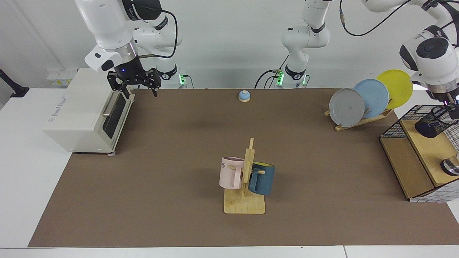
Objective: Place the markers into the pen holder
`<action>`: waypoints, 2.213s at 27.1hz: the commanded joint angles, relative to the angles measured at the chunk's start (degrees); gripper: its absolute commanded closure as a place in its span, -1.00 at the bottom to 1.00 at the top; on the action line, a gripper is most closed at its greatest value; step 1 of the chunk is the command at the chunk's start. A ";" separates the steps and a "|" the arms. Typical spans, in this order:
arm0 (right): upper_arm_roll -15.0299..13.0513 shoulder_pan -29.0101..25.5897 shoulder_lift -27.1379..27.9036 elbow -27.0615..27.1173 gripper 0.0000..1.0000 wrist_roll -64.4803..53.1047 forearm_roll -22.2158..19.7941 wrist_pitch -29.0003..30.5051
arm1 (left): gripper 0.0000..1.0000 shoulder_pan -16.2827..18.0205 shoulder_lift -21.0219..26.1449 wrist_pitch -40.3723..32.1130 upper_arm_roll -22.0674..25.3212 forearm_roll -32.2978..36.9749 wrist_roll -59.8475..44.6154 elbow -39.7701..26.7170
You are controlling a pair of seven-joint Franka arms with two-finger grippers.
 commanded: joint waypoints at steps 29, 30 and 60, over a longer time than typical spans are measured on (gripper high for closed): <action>0.49 -0.59 -0.16 0.26 -1.00 0.93 0.41 -0.82 | -1.00 -2.35 -7.01 -31.80 -14.38 -23.97 -23.82 15.18; 0.49 -0.59 -0.16 0.26 -1.00 0.93 0.41 -0.82 | -1.00 -2.35 -7.01 -32.67 -15.00 -25.03 -26.46 15.18; 0.49 -0.59 -0.16 0.26 -1.00 0.93 0.41 -0.73 | -1.00 -1.48 -9.47 -46.31 -30.03 -49.29 -95.83 15.00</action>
